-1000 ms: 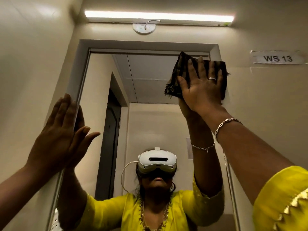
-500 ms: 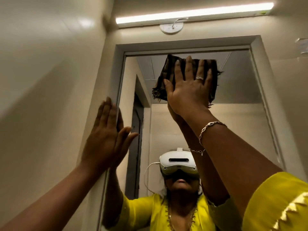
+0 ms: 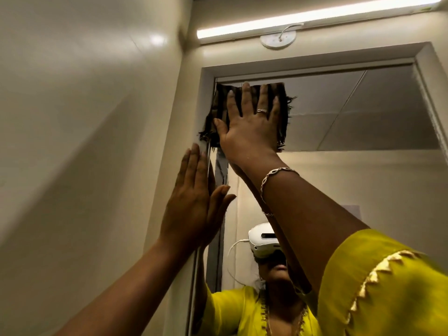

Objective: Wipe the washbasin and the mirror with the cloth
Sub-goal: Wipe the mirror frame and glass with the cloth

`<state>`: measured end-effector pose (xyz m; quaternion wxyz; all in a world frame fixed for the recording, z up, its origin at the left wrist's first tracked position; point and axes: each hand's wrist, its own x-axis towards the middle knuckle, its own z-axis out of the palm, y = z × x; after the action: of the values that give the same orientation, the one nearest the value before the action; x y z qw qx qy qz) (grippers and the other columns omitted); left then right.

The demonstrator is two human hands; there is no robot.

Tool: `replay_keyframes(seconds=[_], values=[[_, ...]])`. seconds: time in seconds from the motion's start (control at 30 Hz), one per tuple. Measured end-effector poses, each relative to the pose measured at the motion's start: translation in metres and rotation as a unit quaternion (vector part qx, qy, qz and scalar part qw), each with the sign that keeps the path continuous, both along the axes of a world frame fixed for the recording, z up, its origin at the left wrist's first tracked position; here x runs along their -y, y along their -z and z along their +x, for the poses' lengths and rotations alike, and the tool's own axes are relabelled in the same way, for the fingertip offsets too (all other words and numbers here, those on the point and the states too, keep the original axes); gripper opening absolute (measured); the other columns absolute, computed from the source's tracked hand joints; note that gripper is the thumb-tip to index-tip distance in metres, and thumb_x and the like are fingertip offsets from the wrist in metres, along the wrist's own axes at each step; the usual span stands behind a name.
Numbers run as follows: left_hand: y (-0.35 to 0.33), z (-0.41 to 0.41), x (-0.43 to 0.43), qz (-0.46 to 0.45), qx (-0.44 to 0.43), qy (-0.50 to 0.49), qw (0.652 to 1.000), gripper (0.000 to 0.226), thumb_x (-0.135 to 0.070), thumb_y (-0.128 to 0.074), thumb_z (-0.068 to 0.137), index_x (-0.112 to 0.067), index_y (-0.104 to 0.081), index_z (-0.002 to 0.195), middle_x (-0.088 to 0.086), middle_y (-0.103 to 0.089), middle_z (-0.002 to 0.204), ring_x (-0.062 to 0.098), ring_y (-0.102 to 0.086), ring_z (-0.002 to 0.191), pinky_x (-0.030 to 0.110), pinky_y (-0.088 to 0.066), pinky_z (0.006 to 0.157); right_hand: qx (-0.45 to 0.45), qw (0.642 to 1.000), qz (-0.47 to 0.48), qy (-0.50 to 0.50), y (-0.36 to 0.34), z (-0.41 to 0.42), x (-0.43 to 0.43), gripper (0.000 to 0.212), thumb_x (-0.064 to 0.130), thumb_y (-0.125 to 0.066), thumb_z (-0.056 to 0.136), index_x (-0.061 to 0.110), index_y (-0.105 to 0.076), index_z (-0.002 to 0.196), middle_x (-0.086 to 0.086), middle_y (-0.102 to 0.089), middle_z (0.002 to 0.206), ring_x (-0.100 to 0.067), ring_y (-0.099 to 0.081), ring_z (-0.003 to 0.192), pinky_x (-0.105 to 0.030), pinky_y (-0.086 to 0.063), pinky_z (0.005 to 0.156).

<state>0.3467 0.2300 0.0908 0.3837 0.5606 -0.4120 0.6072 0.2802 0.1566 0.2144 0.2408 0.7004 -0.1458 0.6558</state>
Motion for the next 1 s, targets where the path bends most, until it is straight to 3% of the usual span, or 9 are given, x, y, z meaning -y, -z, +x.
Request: replay_keyframes(seconds=[0.17,0.4,0.57,0.83,1.0], values=[[-0.001,-0.003,-0.002,0.000,0.008,-0.010,1.000,0.093,-0.072,-0.001,0.082,-0.004,-0.017,0.143,0.004,-0.005,0.147,0.023,-0.005,0.140,0.039,-0.014,0.111,-0.038,0.999,-0.037,0.001,0.007,0.001,-0.006,0.061,0.051,-0.018,0.096,0.025,-0.003,0.148,-0.006,0.007,0.158,-0.034,0.014,0.143,-0.052,0.013,0.112],[-0.001,-0.006,-0.005,0.003,-0.009,-0.010,1.000,0.100,-0.076,-0.009,0.081,0.002,-0.024,0.141,0.024,-0.024,0.151,0.033,-0.020,0.140,0.045,-0.032,0.104,-0.067,0.996,-0.053,-0.012,0.016,-0.016,0.007,0.060,0.051,-0.020,0.096,0.027,-0.002,0.148,-0.003,0.007,0.158,-0.031,0.015,0.143,-0.048,0.014,0.113],[0.001,-0.007,-0.006,0.004,-0.012,-0.006,1.000,0.104,-0.079,-0.012,0.078,0.005,-0.024,0.140,0.024,-0.021,0.151,0.037,-0.022,0.139,0.045,-0.033,0.102,-0.063,0.997,-0.049,-0.022,0.023,-0.039,0.028,0.060,0.050,-0.022,0.096,0.027,-0.003,0.148,-0.002,0.005,0.159,-0.030,0.014,0.144,-0.046,0.014,0.113],[0.001,-0.011,-0.005,0.010,-0.021,-0.028,0.999,0.109,-0.082,-0.005,0.074,0.001,-0.021,0.143,0.020,-0.014,0.154,0.030,-0.012,0.140,0.047,-0.029,0.104,-0.043,0.998,-0.043,-0.006,0.036,-0.085,0.074,0.060,0.052,-0.023,0.095,0.030,-0.006,0.147,-0.001,0.001,0.159,-0.027,0.011,0.145,-0.043,0.011,0.114],[0.002,-0.013,-0.006,0.008,-0.023,-0.029,0.999,0.108,-0.081,-0.007,0.076,0.002,-0.023,0.142,0.021,-0.017,0.153,0.032,-0.014,0.140,0.052,-0.032,0.102,-0.034,0.999,-0.022,0.013,0.041,-0.116,0.103,0.065,0.056,-0.014,0.088,0.031,-0.008,0.147,0.000,0.000,0.159,-0.025,0.009,0.145,-0.043,0.007,0.116]])
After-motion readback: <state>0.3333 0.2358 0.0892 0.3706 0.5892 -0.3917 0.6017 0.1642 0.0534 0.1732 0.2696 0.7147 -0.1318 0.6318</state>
